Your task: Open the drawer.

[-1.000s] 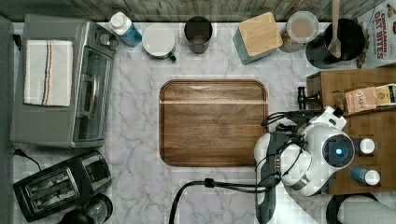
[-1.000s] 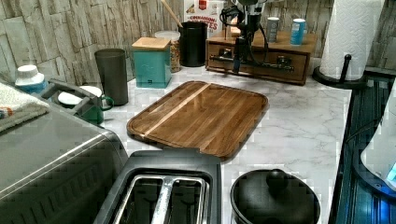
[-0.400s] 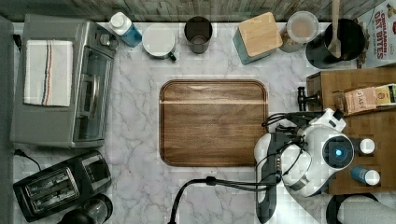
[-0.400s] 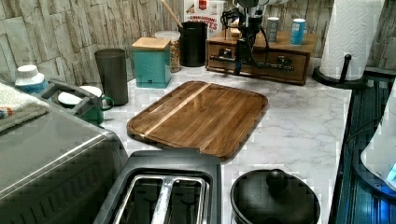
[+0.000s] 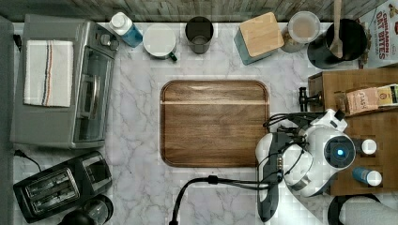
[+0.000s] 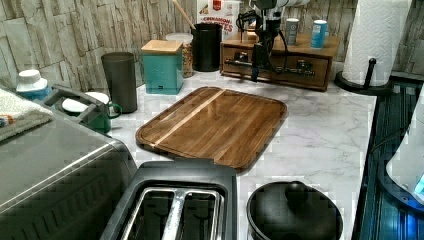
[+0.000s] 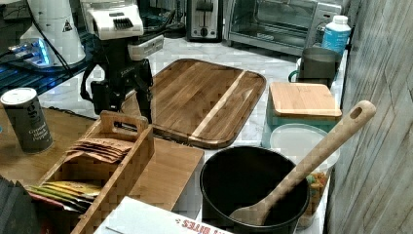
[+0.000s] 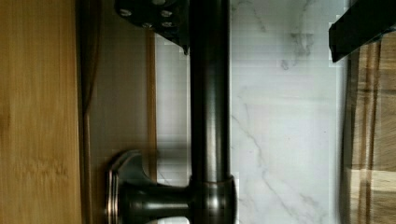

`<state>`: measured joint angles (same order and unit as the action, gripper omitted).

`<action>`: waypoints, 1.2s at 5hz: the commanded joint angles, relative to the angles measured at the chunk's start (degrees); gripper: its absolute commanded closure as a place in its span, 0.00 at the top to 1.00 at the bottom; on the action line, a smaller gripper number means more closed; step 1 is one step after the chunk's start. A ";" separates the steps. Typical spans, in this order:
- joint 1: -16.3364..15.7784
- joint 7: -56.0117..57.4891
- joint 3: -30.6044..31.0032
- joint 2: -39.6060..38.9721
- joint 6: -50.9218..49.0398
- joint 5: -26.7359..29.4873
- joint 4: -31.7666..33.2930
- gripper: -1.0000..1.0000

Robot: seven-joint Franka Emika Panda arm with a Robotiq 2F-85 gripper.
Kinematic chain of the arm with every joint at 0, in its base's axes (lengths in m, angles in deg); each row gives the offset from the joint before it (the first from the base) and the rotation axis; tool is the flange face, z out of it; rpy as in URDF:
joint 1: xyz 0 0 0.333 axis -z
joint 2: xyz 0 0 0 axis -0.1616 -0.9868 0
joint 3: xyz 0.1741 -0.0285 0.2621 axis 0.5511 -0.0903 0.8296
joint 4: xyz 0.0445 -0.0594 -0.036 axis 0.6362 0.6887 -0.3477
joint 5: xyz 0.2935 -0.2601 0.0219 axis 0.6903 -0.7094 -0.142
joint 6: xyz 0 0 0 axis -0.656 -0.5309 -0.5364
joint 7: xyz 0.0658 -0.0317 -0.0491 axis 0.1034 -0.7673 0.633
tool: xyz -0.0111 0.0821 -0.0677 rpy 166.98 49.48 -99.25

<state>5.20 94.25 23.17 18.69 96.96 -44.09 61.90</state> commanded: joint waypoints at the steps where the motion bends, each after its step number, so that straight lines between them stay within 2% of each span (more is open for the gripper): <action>1: -1.78 -4.44 4.36 2.47 -7.96 4.91 8.26 1.00; 2: -8.19 -14.45 5.61 8.72 -5.79 2.82 14.85 1.00; 3: -7.88 -10.65 12.38 9.54 -4.29 9.78 17.40 1.00; 4: -11.84 -14.53 16.21 11.26 0.90 11.97 21.38 1.00; 6: -14.04 -14.52 16.92 15.45 4.01 9.92 25.14 1.00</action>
<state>-3.34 82.89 35.34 32.04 103.00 -33.81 81.03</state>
